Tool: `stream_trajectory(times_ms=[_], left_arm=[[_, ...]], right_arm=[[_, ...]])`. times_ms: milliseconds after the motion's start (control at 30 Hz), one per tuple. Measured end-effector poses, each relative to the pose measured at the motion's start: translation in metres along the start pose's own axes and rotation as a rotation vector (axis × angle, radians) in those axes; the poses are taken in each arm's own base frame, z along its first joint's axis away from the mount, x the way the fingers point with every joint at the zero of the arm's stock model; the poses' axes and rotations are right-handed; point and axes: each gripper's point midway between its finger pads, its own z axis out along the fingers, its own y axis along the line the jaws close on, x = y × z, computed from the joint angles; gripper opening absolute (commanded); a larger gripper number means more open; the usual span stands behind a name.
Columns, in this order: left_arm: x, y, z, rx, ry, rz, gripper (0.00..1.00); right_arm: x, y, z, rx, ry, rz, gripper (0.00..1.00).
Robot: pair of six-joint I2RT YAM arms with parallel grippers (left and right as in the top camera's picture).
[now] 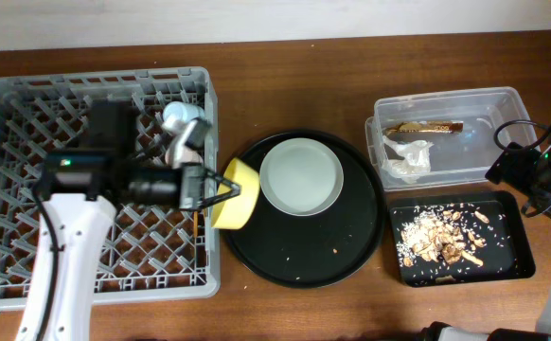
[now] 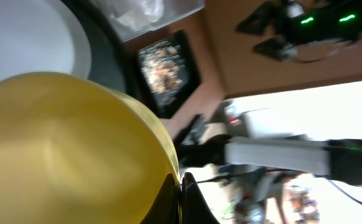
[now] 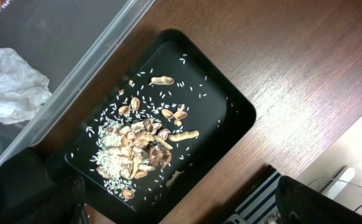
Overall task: Sort waste into correct bins and load items into the dishwasher rack
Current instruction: 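Lift the yellow bowl and lower it into the rack's front right corner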
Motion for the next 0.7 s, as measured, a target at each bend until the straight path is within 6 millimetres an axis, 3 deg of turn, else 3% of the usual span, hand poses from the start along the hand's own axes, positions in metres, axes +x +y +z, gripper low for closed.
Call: stream_trajectory(times_ms=[467,700], left_arm=[[0.029,0.103,-0.046,0.107,-0.347,-0.208,0.00],[0.031,0.131,-0.056,0.116,-0.423,-0.256,0.00]], right_arm=[[0.000,0.000,0.000,0.000,0.000,0.000,0.99],[0.000,0.000,0.000,0.000,0.000,0.000,0.99]])
